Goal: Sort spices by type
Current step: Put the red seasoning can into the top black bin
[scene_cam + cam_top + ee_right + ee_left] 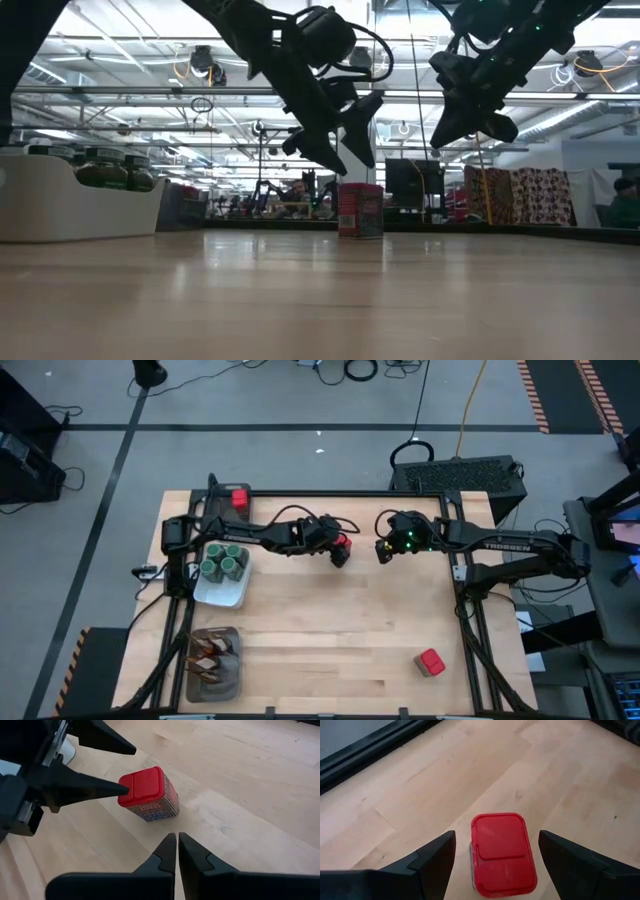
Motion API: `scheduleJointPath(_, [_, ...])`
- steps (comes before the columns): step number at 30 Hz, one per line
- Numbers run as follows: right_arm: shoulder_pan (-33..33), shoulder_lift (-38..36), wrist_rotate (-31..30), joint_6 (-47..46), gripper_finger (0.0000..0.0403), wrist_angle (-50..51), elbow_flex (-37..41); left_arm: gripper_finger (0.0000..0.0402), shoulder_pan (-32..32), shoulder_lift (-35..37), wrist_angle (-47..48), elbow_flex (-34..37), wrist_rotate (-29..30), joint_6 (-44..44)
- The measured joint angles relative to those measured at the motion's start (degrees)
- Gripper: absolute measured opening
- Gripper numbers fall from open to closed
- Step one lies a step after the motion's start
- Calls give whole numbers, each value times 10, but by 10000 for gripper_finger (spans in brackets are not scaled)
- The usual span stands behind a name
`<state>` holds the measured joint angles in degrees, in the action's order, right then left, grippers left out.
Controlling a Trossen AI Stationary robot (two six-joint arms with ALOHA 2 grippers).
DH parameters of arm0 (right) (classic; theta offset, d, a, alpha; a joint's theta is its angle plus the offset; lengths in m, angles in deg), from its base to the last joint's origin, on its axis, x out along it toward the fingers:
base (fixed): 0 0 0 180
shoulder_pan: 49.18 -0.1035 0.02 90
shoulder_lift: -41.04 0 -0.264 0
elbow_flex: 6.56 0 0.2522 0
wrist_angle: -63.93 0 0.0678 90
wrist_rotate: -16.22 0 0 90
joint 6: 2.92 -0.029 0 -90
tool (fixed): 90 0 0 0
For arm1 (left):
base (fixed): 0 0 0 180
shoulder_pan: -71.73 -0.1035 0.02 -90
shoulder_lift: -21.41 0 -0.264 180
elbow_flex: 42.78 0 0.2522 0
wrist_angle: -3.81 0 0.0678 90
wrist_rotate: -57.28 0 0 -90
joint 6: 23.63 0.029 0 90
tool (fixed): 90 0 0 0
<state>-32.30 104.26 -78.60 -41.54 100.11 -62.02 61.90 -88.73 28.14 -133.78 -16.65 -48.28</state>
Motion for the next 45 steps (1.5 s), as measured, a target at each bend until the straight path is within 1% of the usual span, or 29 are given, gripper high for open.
scheduleJointPath(11, [11,0,0,1,0,-3,0,285,3,0,1,0,3,0])
scheduleJointPath(17, [12,0,0,1,0,-3,0,285,5,-24,-34,0,-5,-1])
scheduleJointPath(22, [12,0,0,1,0,-5,0,285,5,-33,-20,0,7,-4])
scheduleJointPath(29, [12,0,0,1,0,-8,0,285,5,-35,-25,0,14,1])
scheduleJointPath(35, [12,0,-4,3,0,-10,0,285,7,-53,-16,0,9,0])
scheduleJointPath(45, [19,0,-12,3,0,-12,0,285,7,-58,-15,1,9,-1])
